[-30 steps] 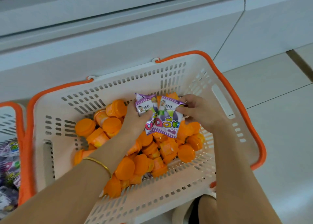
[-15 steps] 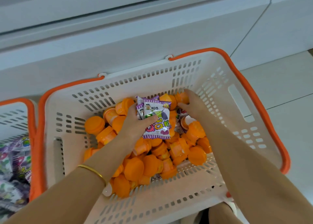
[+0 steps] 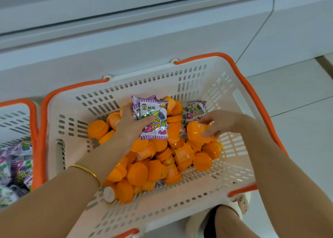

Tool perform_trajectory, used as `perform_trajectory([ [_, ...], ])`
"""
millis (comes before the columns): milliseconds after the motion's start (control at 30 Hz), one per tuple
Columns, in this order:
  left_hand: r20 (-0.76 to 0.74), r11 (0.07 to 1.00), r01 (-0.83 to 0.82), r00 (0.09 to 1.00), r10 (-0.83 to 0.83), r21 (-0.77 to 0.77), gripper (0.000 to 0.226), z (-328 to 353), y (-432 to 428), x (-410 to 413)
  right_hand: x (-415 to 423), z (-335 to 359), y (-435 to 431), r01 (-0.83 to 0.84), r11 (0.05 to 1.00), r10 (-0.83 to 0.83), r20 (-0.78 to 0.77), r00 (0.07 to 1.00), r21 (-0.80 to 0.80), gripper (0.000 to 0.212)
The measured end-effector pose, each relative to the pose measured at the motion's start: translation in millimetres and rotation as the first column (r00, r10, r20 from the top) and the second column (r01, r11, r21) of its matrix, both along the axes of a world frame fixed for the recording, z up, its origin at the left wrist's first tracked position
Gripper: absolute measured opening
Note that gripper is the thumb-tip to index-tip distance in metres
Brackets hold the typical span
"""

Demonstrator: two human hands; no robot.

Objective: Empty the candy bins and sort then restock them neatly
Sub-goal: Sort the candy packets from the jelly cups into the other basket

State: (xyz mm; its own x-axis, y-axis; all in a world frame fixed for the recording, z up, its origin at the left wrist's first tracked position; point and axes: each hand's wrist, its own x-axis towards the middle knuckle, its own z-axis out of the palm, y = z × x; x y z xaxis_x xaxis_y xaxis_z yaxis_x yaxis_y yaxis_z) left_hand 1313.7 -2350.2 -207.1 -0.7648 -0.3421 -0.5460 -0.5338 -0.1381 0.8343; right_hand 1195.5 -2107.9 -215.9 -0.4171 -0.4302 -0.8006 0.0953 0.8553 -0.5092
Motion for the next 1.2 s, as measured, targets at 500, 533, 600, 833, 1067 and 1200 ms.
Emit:
perform_trajectory([
  [500, 0.008, 1.0, -0.024, 1.0, 0.024, -0.01, 0.069, -9, -8, -3, -4, -96, -51, 0.599, 0.8, -0.506, -0.533, 0.678, 0.002, 0.05],
  [533, 0.008, 1.0, -0.02, 1.0, 0.02, -0.008, 0.069, -10, -8, -3, -3, -98, -51, 0.633, 0.773, -0.554, -0.53, 0.642, -0.041, 0.048],
  [600, 0.006, 1.0, -0.015, 1.0, 0.015, 0.002, 0.07, -11, -10, -4, -2, -96, -52, 0.634, 0.767, -0.593, -0.482, 0.645, -0.096, 0.043],
  [833, -0.032, 0.999, 0.009, 0.999, -0.007, 0.051, 0.077, -11, -18, -3, -8, -84, -61, 0.685, 0.725, -0.687, -0.16, 0.709, -0.073, 0.039],
  [1067, -0.024, 0.998, -0.002, 1.0, 0.004, 0.06, 0.078, -14, -23, 1, -19, -87, -71, 0.894, 0.417, -0.894, 0.104, 0.436, -0.163, 0.041],
  [1200, -0.016, 0.998, -0.014, 1.0, 0.015, 0.053, 0.078, -11, -26, 4, -14, -93, -66, 0.898, 0.394, -0.903, 0.099, 0.417, -0.195, 0.033],
])
